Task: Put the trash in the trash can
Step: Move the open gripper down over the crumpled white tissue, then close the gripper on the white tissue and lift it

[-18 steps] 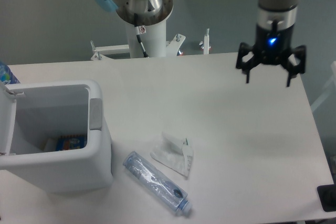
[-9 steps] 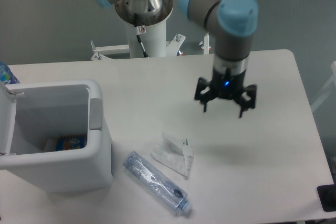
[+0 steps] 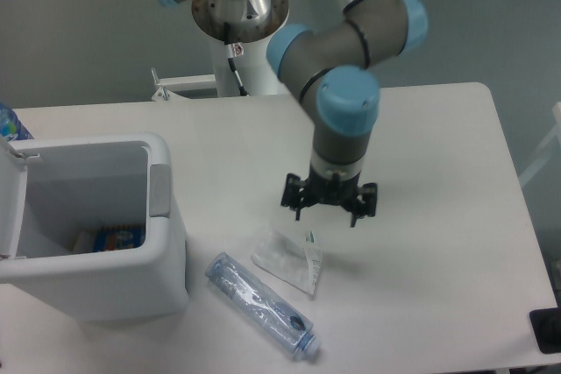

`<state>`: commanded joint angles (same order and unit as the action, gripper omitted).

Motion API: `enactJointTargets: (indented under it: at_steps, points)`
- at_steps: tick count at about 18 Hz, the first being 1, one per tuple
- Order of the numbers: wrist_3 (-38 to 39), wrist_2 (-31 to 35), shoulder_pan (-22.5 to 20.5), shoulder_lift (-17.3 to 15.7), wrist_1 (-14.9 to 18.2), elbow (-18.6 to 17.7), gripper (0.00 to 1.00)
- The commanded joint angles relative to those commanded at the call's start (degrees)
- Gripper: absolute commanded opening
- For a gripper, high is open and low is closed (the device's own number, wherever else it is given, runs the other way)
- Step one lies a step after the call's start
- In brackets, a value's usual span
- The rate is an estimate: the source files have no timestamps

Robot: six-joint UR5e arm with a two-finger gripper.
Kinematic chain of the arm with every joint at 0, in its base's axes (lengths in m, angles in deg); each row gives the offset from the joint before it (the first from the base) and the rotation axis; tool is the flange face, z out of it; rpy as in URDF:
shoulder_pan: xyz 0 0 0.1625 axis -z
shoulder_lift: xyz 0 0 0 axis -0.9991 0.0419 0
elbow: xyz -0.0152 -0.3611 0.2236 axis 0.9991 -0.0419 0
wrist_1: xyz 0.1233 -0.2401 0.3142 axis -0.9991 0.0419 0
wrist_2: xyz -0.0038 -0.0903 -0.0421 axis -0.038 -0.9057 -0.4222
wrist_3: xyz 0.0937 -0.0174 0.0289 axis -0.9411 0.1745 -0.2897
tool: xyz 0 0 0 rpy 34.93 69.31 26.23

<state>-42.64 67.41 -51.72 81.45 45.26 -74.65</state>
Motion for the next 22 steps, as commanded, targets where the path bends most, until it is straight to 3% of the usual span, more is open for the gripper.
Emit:
enactJointTargets:
  at_steps: [9,18,22]
  points:
    - [10.02,0.79,1.5,3.87,-0.53,0.44,1.0]
    - [14.08,5.89,3.17,5.54,-0.44,0.62,1.0]
    - [13.99,11.05,3.78,5.72,-0.18,0.26,0.74]
